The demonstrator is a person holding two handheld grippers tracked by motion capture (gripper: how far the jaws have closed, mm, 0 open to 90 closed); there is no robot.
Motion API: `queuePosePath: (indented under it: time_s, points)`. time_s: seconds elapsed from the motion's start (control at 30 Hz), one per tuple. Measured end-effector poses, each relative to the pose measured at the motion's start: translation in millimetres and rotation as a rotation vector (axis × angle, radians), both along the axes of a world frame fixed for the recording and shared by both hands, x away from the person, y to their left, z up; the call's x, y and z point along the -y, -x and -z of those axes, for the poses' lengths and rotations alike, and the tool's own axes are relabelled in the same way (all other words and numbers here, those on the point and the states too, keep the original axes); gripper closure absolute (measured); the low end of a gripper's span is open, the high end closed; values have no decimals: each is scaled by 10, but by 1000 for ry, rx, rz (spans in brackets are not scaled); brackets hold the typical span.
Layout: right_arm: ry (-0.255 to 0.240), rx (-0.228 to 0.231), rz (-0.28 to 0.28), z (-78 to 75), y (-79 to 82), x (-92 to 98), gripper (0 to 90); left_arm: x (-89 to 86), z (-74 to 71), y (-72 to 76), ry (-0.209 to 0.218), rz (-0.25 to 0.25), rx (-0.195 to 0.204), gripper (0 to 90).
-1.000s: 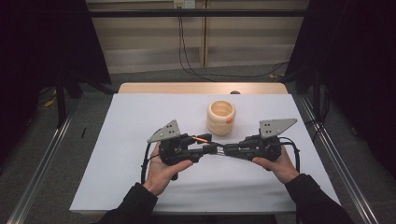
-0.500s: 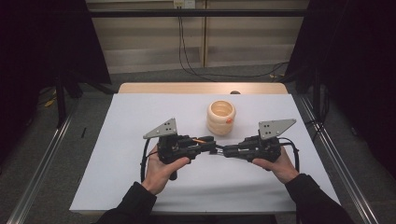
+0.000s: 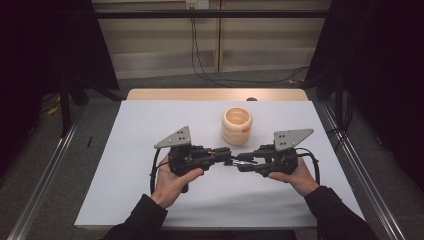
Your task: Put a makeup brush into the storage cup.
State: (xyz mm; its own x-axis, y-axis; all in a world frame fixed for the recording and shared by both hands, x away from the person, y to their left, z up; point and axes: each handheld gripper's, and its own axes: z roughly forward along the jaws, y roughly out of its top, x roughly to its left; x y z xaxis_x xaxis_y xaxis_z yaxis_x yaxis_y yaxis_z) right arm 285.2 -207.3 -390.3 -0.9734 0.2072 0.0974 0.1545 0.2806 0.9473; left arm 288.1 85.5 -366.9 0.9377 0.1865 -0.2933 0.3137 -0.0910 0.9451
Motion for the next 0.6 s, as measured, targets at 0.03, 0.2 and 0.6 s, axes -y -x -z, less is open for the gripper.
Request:
queuePosePath:
  time_s: [0.03, 0.2, 0.6]
  points:
    - [0, 1, 4, 1, 1, -3, 574, -4, -2, -1, -7, -6, 1, 834]
    - [1, -8, 23, 13, -1, 2, 497, -24, -15, -7, -29, -16, -3, 834]
    - [18, -42, 34, -4, -10, 30, 404, -75, -32, -96, -101, -39, -39, 835]
